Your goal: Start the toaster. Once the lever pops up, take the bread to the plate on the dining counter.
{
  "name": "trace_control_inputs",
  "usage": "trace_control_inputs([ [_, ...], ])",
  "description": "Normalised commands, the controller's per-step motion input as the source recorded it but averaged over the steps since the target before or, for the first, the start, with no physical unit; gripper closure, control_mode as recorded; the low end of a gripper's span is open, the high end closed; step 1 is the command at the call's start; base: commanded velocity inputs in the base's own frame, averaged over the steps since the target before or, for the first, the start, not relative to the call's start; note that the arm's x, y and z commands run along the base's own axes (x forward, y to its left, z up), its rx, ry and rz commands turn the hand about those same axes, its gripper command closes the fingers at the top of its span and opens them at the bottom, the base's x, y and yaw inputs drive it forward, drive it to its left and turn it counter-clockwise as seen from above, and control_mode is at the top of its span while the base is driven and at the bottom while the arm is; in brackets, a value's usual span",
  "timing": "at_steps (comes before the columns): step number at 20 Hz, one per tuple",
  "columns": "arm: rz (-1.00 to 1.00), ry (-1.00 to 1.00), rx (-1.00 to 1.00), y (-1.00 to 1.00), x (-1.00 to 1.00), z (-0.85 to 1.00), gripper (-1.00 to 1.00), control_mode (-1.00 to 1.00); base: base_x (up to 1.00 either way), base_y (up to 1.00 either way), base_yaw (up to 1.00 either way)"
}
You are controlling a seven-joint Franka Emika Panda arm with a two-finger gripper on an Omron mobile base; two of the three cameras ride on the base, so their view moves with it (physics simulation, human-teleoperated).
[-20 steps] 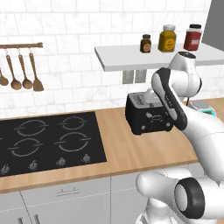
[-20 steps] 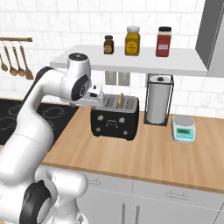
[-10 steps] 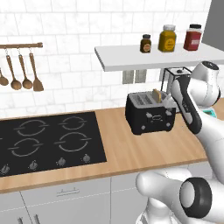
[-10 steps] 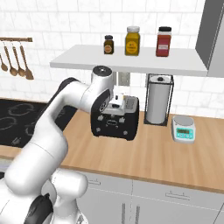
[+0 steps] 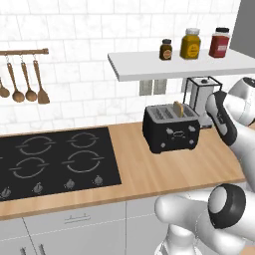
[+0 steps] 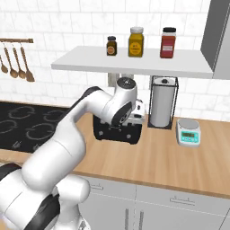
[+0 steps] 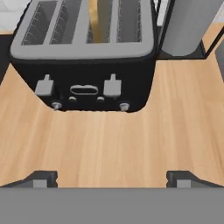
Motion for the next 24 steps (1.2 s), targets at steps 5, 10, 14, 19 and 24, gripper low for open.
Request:
trace_control_inputs([
  [5, -0.01, 0.0, 0.03, -0.04, 0.34, -0.27, -1.0, -1.0, 0.0, 0.0, 0.0],
  [10, -0.02, 0.0, 0.01, 0.0, 0.53, -0.39, -1.0, -1.0, 0.0, 0.0, 0.0],
  [14, -0.05, -0.01, 0.0, -0.04, 0.44, -0.37, -1.0, -1.0, 0.0, 0.0, 0.0],
  [19, -0.07, -0.04, 0.0, -0.06, 0.36, -0.33, -1.0, -1.0, 0.0, 0.0, 0.0],
  [24, -0.06, -0.03, 0.01, -0.19, 0.41, -0.18, -1.0, -1.0, 0.0, 0.0, 0.0],
])
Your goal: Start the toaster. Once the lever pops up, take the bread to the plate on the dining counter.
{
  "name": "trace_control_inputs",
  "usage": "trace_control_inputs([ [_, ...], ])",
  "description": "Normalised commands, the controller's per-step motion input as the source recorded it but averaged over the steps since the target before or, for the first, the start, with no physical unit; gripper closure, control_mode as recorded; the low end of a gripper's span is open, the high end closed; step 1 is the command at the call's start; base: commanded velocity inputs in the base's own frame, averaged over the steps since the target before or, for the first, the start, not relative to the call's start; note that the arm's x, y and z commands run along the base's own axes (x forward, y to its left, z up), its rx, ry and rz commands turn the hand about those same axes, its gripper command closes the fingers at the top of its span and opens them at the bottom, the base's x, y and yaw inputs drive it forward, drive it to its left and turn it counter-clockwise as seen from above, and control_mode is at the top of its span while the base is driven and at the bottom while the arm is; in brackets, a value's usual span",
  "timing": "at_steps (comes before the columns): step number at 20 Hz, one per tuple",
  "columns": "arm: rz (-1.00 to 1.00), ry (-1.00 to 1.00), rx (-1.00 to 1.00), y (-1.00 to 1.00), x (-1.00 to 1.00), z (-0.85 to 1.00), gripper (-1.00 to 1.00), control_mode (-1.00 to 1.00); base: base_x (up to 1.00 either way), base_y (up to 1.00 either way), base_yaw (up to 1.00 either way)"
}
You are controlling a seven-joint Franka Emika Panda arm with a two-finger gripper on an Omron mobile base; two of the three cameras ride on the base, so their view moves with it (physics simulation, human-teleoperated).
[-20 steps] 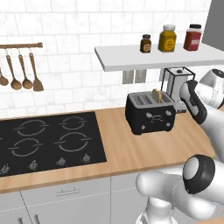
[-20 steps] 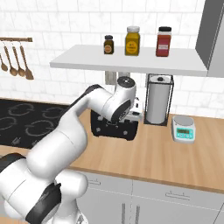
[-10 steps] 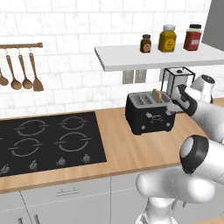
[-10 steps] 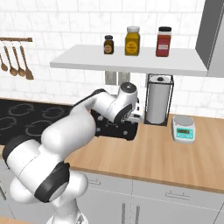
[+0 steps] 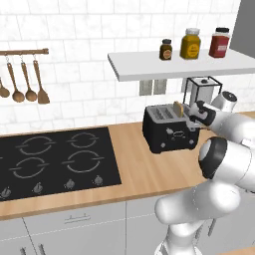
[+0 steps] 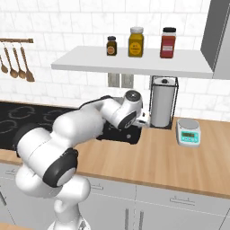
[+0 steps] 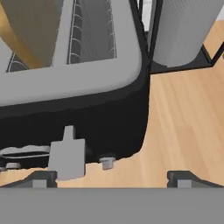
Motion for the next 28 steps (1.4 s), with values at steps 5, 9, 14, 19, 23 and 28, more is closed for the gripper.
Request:
trace_control_inputs([
  [5, -0.05, 0.0, 0.04, -0.25, 0.36, -0.17, -1.0, -1.0, 0.0, 0.0, 0.0],
  [9, -0.03, 0.0, 0.05, -0.14, 0.2, -0.12, -1.0, -1.0, 0.0, 0.0, 0.0],
  [14, -0.01, 0.0, 0.04, 0.04, 0.01, -0.16, -1.0, -1.0, 0.0, 0.0, 0.0],
  [19, 0.0, -0.02, 0.02, 0.21, -0.2, -0.19, -1.0, -1.0, 0.0, 0.0, 0.0],
  [23, 0.0, -0.03, 0.01, 0.21, -0.18, -0.19, -1.0, -1.0, 0.0, 0.0, 0.0],
  [28, 0.0, -0.08, 0.0, 0.16, -0.49, -0.28, -1.0, -1.0, 0.0, 0.0, 0.0],
])
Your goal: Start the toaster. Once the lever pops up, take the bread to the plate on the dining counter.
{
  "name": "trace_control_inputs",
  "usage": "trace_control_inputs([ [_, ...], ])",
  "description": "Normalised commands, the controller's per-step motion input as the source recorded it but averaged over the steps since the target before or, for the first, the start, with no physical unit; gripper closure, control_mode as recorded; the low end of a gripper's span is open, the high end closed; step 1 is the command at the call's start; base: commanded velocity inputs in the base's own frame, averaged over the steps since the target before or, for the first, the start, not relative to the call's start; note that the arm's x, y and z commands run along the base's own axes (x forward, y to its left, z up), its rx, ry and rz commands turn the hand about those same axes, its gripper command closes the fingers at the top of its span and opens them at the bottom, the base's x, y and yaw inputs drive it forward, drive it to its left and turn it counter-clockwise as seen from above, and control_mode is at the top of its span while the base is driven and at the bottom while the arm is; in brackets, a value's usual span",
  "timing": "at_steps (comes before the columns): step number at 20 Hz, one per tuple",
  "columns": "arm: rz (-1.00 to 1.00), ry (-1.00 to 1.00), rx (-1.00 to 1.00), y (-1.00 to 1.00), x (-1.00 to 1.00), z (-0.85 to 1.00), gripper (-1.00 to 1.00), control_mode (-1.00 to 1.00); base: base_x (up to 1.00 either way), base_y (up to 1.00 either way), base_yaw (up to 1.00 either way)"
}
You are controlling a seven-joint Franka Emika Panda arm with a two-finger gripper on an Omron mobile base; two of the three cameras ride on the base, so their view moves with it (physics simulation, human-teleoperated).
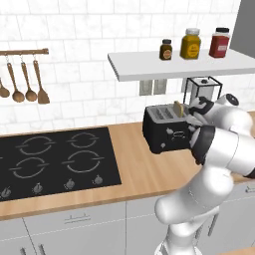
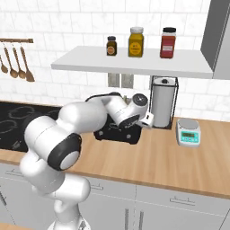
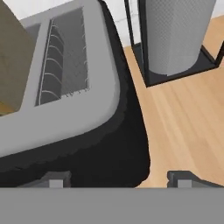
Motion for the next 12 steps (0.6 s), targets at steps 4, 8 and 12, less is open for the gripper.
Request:
trace_control_inputs([
  [4, -0.01, -0.13, 0.0, 0.09, -0.7, -0.1, -1.0, -1.0, 0.0, 0.0, 0.0],
  [8, -0.02, -0.08, 0.0, 0.02, -0.58, -0.07, -1.0, -1.0, 0.0, 0.0, 0.0],
  [12, -0.02, 0.0, 0.0, 0.01, -0.16, -0.35, -1.0, -1.0, 0.0, 0.0, 0.0],
])
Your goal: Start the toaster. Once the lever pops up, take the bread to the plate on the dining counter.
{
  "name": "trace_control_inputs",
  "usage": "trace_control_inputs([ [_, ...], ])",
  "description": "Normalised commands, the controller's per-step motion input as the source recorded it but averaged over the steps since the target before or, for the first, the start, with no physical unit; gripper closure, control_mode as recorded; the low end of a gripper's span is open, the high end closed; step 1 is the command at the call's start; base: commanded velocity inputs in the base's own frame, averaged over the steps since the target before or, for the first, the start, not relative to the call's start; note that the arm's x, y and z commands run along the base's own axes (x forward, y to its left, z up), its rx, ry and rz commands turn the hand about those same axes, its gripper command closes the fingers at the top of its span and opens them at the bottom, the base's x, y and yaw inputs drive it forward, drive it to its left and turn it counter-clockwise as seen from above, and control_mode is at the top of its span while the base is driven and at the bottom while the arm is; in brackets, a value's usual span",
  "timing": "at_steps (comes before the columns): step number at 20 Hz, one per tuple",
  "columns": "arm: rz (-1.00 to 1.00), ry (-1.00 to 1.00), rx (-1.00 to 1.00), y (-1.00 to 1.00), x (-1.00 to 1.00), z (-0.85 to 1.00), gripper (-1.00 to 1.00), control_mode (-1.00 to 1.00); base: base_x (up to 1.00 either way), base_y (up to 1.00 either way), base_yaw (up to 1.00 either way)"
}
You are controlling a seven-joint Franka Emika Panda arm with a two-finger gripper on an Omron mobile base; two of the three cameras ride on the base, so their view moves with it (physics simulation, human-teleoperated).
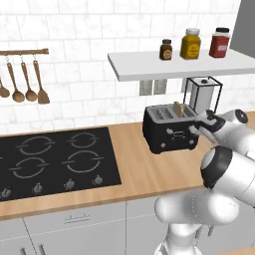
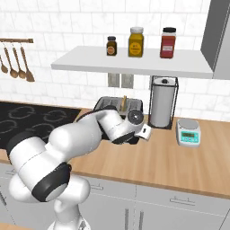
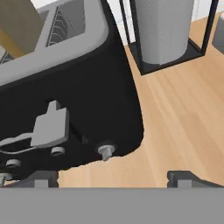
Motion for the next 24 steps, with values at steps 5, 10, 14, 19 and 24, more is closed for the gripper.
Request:
trace_control_inputs([
  [5, -0.1, 0.0, 0.01, -0.07, 0.33, -0.15, -1.0, -1.0, 0.0, 0.0, 0.0],
  [10, -0.14, -0.06, 0.09, -0.49, 0.0, 0.49, -1.0, -1.0, 0.0, 0.0, 0.0],
  [14, -0.1, 0.0, 0.13, -0.23, -0.1, 0.56, -1.0, -1.0, 0.0, 0.0, 0.0],
  [19, -0.04, 0.0, 0.16, 0.0, 0.0, 0.49, -1.0, -1.0, 0.0, 0.0, 0.0],
  [24, 0.0, 0.15, 0.15, 0.01, 0.0, -0.02, -1.0, -1.0, 0.0, 0.0, 0.0],
])
